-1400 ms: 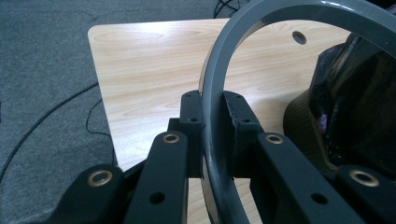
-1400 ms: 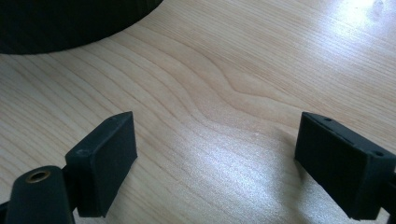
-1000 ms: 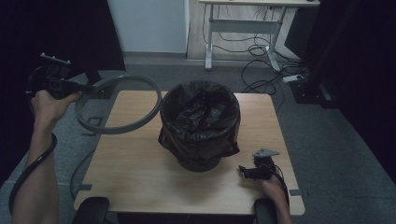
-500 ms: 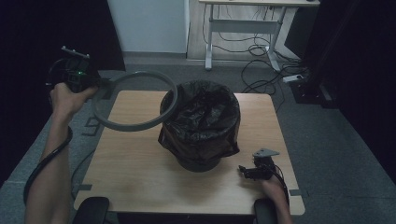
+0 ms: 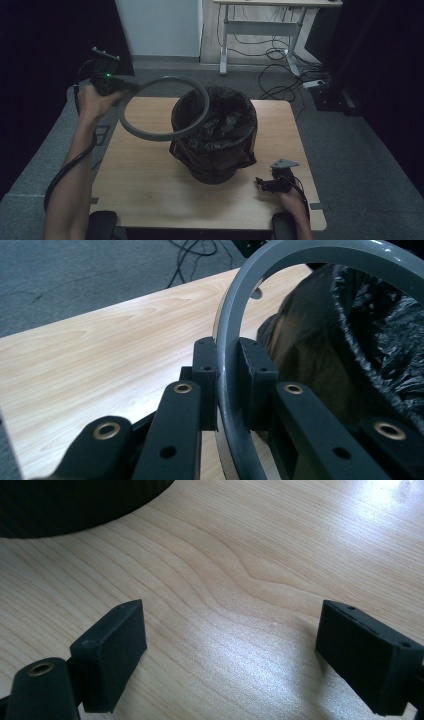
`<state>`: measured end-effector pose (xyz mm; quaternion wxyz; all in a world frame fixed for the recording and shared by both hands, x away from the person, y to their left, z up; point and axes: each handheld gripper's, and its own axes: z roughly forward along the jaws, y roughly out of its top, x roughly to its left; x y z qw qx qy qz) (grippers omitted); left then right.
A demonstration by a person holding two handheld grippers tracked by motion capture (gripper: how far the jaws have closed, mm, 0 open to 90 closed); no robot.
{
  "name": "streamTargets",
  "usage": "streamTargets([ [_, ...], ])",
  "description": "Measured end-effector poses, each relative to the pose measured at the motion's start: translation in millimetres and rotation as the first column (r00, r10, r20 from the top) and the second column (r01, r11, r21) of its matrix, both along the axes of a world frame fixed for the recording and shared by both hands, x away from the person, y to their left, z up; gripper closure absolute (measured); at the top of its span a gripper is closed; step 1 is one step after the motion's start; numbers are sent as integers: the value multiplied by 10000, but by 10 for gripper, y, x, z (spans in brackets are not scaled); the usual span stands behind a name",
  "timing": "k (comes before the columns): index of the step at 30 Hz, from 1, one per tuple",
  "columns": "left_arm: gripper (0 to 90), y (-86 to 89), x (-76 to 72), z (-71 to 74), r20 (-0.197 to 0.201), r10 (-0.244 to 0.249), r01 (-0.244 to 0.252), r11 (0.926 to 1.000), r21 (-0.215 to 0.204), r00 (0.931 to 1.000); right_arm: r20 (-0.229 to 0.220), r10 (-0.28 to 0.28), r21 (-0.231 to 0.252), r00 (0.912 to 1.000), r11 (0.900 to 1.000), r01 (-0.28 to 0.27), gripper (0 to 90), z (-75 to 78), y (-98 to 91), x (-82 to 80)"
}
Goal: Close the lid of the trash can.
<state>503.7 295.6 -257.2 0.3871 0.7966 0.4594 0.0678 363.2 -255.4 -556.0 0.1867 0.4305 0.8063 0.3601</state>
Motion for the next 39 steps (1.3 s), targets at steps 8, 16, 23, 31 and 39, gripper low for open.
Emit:
streamTargets([
  [8, 787, -282, 69, -16, 76, -446, 446, 9990, -22, 9990, 3, 6, 0, 10000, 10000, -6, 118, 0, 0, 0],
  [16, 787, -531, 108, -37, 91, -884, 885, 9960, -151, 9960, -2, 0, 1, 10000, 10000, 0, 118, 0, 0, 0],
  [23, 787, -759, 146, -58, 167, -1194, 1196, 9927, -134, 9927, -4, -1, 2, 10000, 10000, 1, 118, 0, 0, 0],
  [31, 787, -1029, 171, -80, 335, -1545, 1551, 9878, -141, 9874, 1, -1, -1, 10000, 10000, 1, 118, 0, 0, 0],
  [39, 787, -1264, 184, -113, 584, -1800, 1813, 9833, -172, 9819, -4, 6, 2, 10000, 10000, -6, 118, 0, 0, 0],
])
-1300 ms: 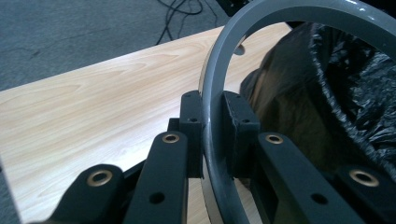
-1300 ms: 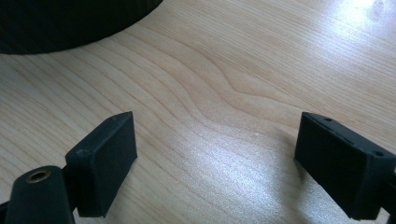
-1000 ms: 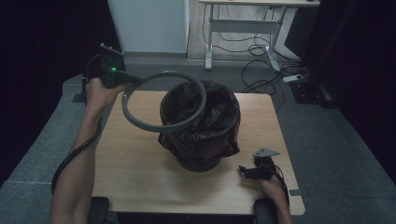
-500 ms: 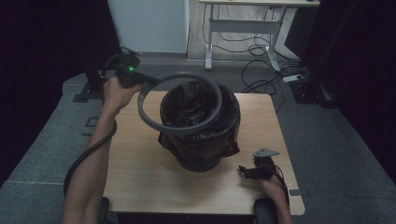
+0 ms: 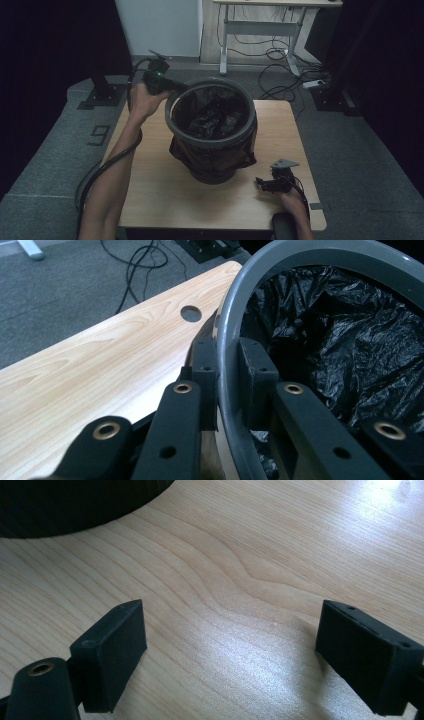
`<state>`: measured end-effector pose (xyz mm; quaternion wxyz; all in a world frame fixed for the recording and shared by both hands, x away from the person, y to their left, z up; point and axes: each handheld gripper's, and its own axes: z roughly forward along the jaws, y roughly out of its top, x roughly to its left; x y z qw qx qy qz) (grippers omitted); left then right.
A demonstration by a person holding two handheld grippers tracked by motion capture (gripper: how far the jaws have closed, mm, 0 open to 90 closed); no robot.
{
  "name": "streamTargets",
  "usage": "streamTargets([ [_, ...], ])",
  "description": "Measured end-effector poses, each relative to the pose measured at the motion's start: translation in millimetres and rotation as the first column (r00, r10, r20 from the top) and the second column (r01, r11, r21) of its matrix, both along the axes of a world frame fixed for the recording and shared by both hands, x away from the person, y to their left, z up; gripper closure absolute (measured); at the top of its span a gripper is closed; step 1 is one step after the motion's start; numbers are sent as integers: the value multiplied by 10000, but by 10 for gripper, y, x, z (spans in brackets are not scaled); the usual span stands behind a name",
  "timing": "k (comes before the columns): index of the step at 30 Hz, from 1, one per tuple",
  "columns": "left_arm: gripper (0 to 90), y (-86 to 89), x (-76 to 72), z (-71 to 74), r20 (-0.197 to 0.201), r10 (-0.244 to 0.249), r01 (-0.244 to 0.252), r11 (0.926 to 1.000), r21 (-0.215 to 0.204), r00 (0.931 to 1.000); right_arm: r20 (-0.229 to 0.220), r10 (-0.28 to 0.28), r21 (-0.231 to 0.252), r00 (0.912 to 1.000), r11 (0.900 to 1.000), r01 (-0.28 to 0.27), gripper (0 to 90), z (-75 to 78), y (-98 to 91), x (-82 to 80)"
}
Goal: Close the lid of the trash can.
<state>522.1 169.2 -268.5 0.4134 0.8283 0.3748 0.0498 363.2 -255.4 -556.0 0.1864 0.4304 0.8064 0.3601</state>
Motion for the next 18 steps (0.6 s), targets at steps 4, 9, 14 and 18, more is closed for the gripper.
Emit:
streamTargets([
  [4, 787, -95, 6, -44, 118, -45, 44, 10000, 58, 9999, -3, -6, 1, 10000, 10000, 6, 118, 0, 0, 0],
  [9, 786, -141, 7, -80, 293, -26, 17, 9994, 333, 9996, 1, -4, 0, 10000, 10000, 4, 118, 0, 0, 0],
  [14, 785, -124, -7, -118, 521, 33, -63, 9983, 573, 9986, -4, -7, 2, 10000, 10000, 7, 118, 0, 1, 0],
  [18, 782, -182, -49, -120, 838, -5, -100, 9922, 1240, 9965, -4, -8, 4, 10000, 10000, 8, 118, 0, 1, 0],
])
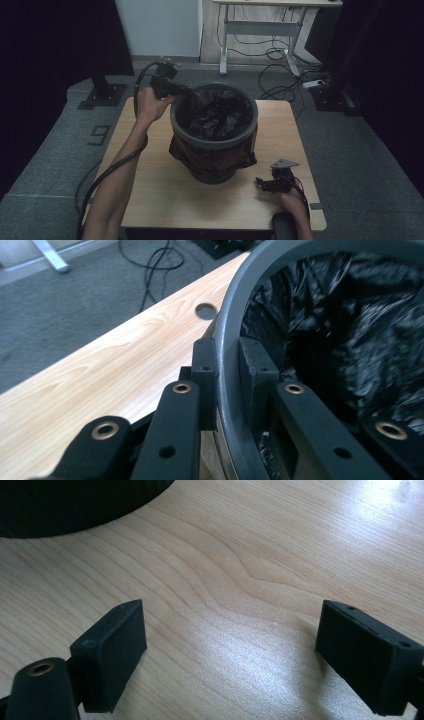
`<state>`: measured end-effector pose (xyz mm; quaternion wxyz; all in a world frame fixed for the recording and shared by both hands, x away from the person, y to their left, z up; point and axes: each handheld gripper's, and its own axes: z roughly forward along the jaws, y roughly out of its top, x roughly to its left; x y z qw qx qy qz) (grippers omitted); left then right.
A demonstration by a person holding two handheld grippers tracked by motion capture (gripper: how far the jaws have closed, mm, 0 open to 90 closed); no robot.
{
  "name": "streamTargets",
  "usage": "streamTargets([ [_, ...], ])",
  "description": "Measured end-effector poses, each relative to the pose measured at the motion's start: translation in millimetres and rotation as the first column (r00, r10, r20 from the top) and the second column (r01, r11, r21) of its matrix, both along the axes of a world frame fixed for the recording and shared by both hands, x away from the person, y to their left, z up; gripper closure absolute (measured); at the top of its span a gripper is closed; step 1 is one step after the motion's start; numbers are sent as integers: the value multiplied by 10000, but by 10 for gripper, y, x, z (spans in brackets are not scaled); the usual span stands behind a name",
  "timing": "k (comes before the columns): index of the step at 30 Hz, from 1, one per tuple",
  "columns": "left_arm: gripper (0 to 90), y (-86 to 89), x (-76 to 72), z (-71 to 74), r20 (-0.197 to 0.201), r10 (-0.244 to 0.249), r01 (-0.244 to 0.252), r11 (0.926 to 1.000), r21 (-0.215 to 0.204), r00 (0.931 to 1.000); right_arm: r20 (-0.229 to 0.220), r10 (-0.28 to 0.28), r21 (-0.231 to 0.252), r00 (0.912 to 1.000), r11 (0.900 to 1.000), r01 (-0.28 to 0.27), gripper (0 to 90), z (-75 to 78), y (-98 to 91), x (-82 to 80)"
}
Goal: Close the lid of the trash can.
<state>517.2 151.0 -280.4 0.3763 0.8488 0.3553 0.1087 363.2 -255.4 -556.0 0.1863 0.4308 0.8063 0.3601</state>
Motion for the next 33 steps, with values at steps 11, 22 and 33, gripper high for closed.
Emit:
streamTargets([
  [11, 767, -2, -51, -78, 445, -206, 184, 9986, 488, 9988, 3, 24, 6, 10000, 10000, -24, 119, 0, -4, 1],
  [22, 729, -18, -59, -101, 430, -411, 365, 9939, 1036, 9982, -391, 318, 327, 9987, 9990, -305, 117, 64, -49, 22],
  [33, 717, 13, -41, -120, 318, -438, 416, 9968, 689, 9985, -40, 692, 1583, 9976, 9851, -677, 117, 550, -103, 85],
])
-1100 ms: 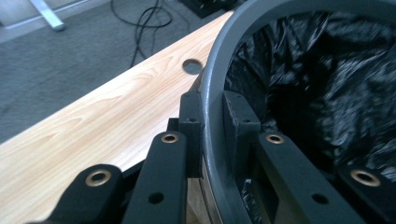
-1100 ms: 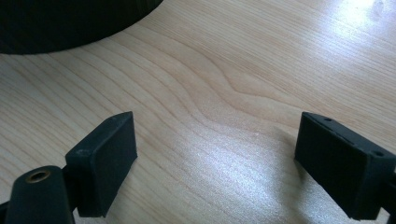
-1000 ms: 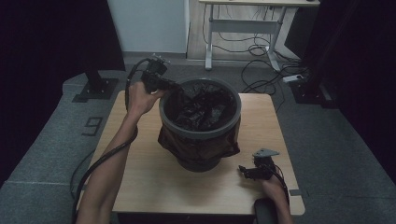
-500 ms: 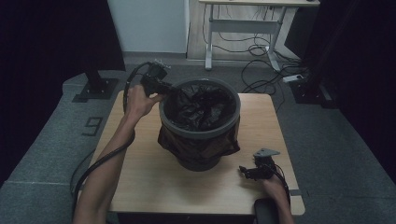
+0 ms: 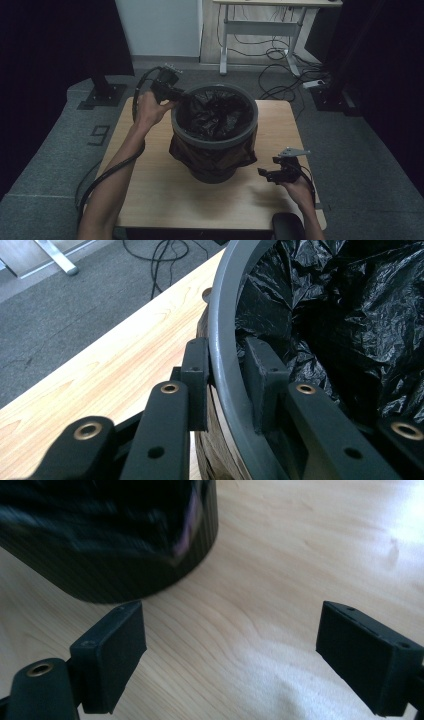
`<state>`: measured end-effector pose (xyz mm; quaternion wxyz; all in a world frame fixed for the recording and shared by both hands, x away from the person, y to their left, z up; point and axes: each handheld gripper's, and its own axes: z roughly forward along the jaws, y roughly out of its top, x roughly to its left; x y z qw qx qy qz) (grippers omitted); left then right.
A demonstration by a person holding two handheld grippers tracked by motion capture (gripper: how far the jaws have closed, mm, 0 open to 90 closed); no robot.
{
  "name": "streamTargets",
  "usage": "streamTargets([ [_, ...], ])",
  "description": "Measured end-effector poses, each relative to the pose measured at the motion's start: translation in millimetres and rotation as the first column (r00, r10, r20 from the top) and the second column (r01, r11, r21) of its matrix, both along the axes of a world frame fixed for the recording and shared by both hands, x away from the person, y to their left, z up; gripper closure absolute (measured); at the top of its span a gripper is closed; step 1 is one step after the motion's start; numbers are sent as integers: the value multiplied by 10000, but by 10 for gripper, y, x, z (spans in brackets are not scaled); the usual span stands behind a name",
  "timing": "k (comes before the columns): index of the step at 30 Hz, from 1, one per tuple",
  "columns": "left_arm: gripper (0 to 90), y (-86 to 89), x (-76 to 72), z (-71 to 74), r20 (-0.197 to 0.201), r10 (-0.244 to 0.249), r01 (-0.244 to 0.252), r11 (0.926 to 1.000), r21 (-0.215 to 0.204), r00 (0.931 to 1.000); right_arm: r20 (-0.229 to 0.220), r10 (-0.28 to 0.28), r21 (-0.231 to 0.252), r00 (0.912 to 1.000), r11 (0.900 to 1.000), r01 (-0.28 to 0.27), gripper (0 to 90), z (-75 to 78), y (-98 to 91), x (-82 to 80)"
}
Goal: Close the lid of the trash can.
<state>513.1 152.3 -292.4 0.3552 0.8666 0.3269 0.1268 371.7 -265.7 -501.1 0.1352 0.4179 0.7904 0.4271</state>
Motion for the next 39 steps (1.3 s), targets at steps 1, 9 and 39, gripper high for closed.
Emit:
streamTargets([
  [1, 716, 2, 2, -2, -7, -8, 8, 10000, -34, 10000, 1, 32, 15, 10000, 10000, -32, 117, 36, 2, 7],
  [9, 706, 29, 20, -17, -140, -60, 55, 9995, -311, 9999, 247, 595, -585, 9979, 9966, -579, 117, 486, 57, 59],
  [39, 664, 48, 39, -32, -184, -88, 80, 9992, -392, 9998, 1337, 2205, -485, 9662, 9752, -2159, 117, 2054, 283, 314],
])
